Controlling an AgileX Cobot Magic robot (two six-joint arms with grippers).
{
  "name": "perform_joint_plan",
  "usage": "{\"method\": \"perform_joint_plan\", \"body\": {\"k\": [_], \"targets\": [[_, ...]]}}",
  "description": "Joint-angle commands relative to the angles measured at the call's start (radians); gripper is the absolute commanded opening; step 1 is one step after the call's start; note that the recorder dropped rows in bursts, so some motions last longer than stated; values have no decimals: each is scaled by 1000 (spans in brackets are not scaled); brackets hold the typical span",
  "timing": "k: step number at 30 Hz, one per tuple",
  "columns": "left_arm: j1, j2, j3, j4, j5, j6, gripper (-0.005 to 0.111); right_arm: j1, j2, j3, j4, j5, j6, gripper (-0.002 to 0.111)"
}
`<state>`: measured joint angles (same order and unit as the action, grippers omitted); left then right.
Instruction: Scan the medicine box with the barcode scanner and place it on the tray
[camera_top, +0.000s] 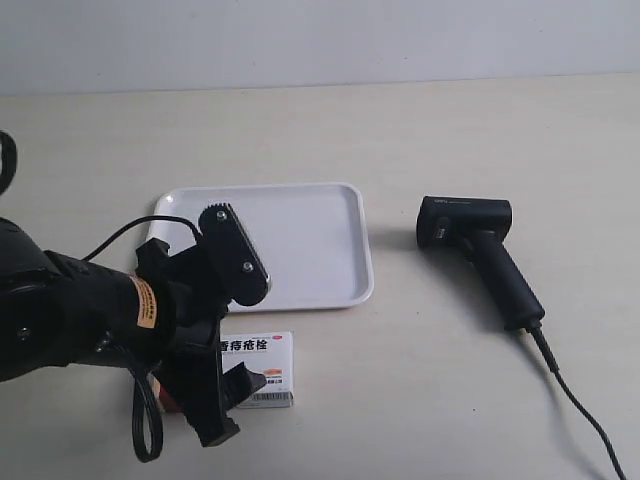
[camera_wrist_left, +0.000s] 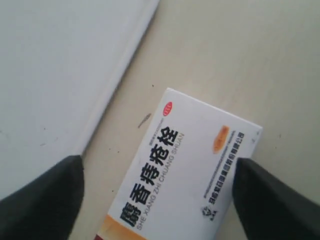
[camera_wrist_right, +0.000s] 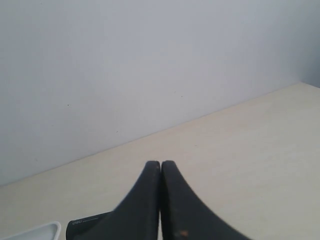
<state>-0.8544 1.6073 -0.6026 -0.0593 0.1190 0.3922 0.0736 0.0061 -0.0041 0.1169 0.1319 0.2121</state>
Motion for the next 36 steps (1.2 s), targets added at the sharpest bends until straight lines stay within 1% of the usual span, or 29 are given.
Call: {"method": "perform_joint_plan", "body": {"k": [1,3,5,10,13,14,15,17,18,19,20,23,31,33,36], "targets": [[-7,49,9,-12,-60,-6,56,-7,-6,4,4,-7,-2,0],[-7,64,9,-12,-71,-10,52,-7,-6,4,4,-7,-2,0],[-7,65,9,-12,-73,-10,54,-7,-6,4,4,-5,-2,0],[-7,33,9,-5,-75,7,67,-7,-6,4,10,-5,-2,0],[-7,-35,9,-4,-58,28,72,-7,-6,4,10,-5,-2,0],[-7,-51,9,-3,-54,53,75,-7,-6,4,10,-5,-2,0],[-7,-74,9,-3,-52,104,81,-7,-6,4,10,-5,-2,0],[-7,-90,9,-3,-51,186,89,-7,-6,4,10,-5,-2,0],[-3,-87,9,-3,-44,243,90,-7,-6,4,10,-5,-2,0],[-3,-76,9,-3,-35,283,90,-7,-6,4,10,-5,-2,0],[-3,-64,9,-3,-26,288,90,-7,-6,4,10,-3,-2,0],[-3,-31,9,-3,-8,291,90,-7,-6,4,10,1,-2,0],[-3,34,9,-11,-24,291,89,-7,-6,4,10,4,-2,0],[-3,49,9,-11,-31,289,86,-7,-6,4,10,4,-2,0],[-3,80,9,-11,-47,284,71,-7,-6,4,10,6,-4,0]]}}
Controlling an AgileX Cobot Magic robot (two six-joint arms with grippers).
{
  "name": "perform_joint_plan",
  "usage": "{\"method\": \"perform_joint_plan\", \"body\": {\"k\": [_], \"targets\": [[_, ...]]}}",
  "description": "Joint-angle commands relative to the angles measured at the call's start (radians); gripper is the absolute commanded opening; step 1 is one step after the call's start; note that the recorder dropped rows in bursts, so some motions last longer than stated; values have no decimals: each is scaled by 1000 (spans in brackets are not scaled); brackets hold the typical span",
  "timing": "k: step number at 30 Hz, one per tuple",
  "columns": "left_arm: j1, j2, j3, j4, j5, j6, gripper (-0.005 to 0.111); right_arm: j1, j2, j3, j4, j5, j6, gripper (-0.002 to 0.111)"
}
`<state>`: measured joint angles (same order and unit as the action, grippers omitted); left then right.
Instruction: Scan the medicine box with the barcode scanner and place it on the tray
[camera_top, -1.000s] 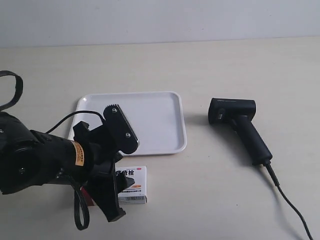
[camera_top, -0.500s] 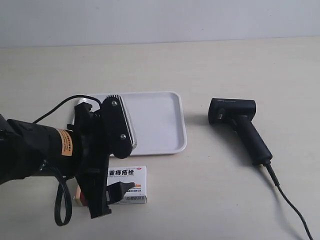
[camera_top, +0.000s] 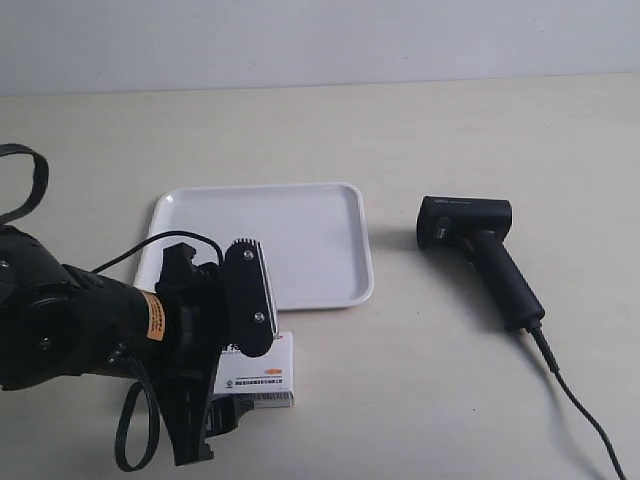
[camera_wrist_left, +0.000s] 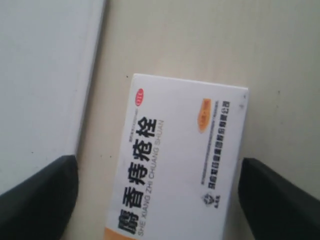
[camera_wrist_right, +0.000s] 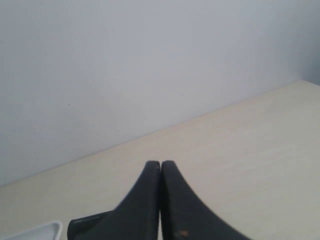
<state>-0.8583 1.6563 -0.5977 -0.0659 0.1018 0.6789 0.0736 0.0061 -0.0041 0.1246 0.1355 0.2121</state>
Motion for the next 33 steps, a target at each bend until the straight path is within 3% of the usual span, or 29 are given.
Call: {"method": "perform_joint_plan", "body": {"k": [1,12,15,18,22,25,28,33], "targets": [[1,43,4,-5,-33,-5,65,-7,-6,4,2,9,-4,0],[1,11,-11,-2,-52,-2,0,-7,-6,4,20,2,-4,0],[15,-82,-32,8,-52,12,0,0,-6,4,47,2,-4,0],[82,-168,-67,8,-49,20,0,21,36,-14,80,9,-12,0],[207,-194,-89,8,-30,27,0,86,228,-69,213,-12,-152,0],[230,-165,-89,8,-28,84,0,150,427,-124,324,-12,-286,2],[218,-124,-89,8,-49,142,0,205,668,-175,359,-46,-343,13],[235,-51,-89,8,-91,147,0,308,1102,-330,361,-73,-385,45]]}}
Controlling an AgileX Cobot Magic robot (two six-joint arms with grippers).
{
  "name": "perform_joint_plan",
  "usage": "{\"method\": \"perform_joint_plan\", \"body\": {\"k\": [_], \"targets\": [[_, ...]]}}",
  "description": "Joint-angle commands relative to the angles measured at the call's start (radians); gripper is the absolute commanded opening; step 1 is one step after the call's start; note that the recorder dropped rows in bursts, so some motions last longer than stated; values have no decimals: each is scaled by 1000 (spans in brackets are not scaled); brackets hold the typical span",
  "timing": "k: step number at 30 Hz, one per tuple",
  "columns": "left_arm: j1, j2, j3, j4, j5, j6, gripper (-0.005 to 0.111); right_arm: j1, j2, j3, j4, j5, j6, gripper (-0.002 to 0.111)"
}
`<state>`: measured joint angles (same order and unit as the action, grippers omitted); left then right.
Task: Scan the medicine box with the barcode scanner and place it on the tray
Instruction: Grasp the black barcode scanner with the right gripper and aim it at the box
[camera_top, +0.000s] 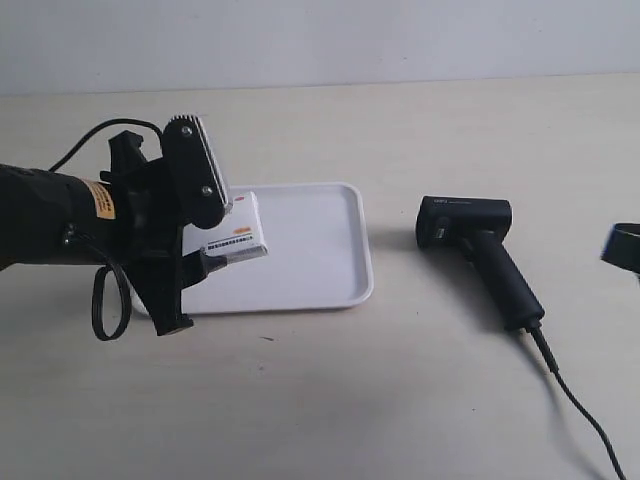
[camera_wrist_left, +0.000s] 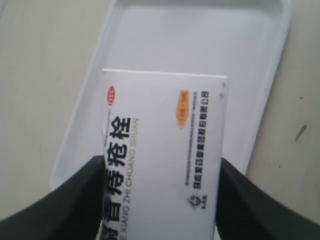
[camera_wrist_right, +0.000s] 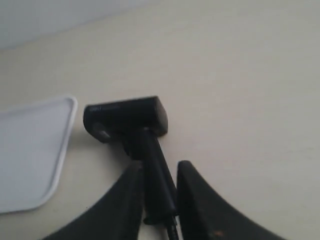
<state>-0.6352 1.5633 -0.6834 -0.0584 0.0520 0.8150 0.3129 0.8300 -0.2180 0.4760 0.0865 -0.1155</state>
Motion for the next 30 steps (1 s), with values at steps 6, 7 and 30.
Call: {"method": "perform_joint_plan", "body": {"k": [6,7,30], "targets": [[16,66,-4,0,-66,11,0,135,658,-302,6,-57,-155,76],[16,66,-4,0,-68,11,0,135,746,-350,-32,-62,-155,83],[23,66,-4,5,-114,18,0,129,745,-449,-77,-4,-366,0]]}}
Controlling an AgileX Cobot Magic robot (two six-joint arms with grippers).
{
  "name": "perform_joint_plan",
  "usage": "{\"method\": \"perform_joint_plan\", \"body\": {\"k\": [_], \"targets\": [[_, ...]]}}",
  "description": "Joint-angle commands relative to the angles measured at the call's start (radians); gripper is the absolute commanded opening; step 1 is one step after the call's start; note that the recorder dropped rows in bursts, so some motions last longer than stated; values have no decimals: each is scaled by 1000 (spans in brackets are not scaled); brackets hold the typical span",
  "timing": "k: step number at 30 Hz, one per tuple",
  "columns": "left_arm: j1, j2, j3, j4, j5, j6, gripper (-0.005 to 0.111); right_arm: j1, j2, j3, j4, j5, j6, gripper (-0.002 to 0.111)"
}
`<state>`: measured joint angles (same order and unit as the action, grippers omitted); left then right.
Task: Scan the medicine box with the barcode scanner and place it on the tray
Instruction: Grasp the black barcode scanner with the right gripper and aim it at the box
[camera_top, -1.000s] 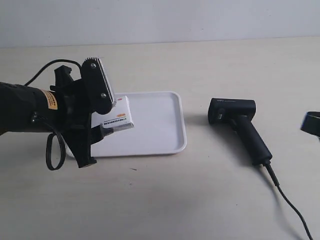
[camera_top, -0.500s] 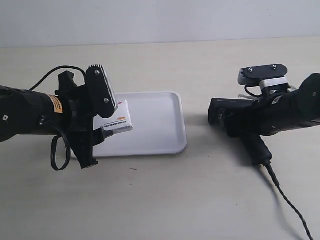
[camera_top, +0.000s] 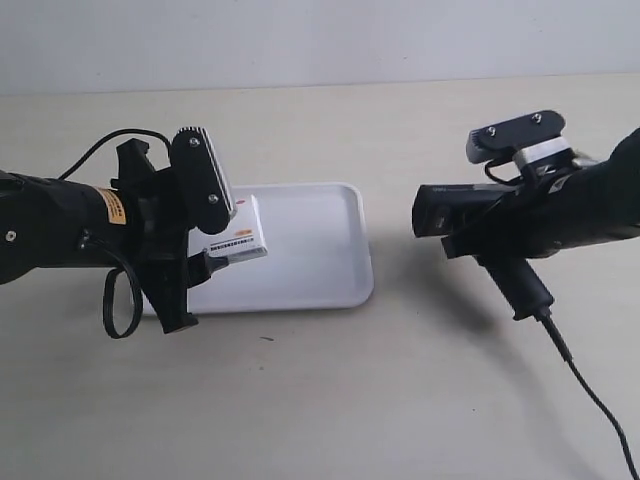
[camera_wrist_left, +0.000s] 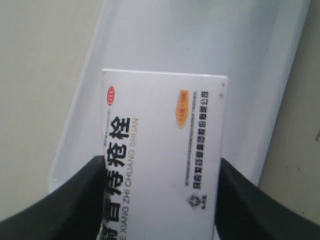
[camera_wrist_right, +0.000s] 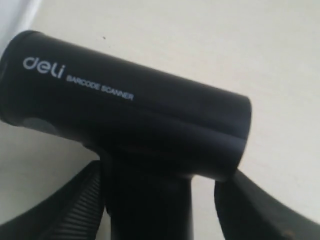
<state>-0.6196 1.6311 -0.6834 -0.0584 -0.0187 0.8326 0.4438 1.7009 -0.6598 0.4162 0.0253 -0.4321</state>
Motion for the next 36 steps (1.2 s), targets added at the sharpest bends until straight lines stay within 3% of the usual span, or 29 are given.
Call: {"method": "perform_joint_plan", "body": {"k": [1,8,23,27,33,36], "targets": [[7,-2,-4,7,-43,0,0,-2,-151,-7,-24,69,-66,0],[13,-2,-4,22,-40,0,0,-2,-219,-7,-62,78,-190,0],[13,-2,-4,26,13,0,0,-2,-92,-7,-106,-136,-197,0],[-14,-2,-4,26,25,0,0,-2,-51,-7,-106,-151,-197,0],[-28,-2,-4,48,-37,-4,0,-2,-69,-7,-102,-127,-194,0],[-19,4,-4,42,-128,-30,0,-2,-64,-7,9,-150,-194,0]]}}
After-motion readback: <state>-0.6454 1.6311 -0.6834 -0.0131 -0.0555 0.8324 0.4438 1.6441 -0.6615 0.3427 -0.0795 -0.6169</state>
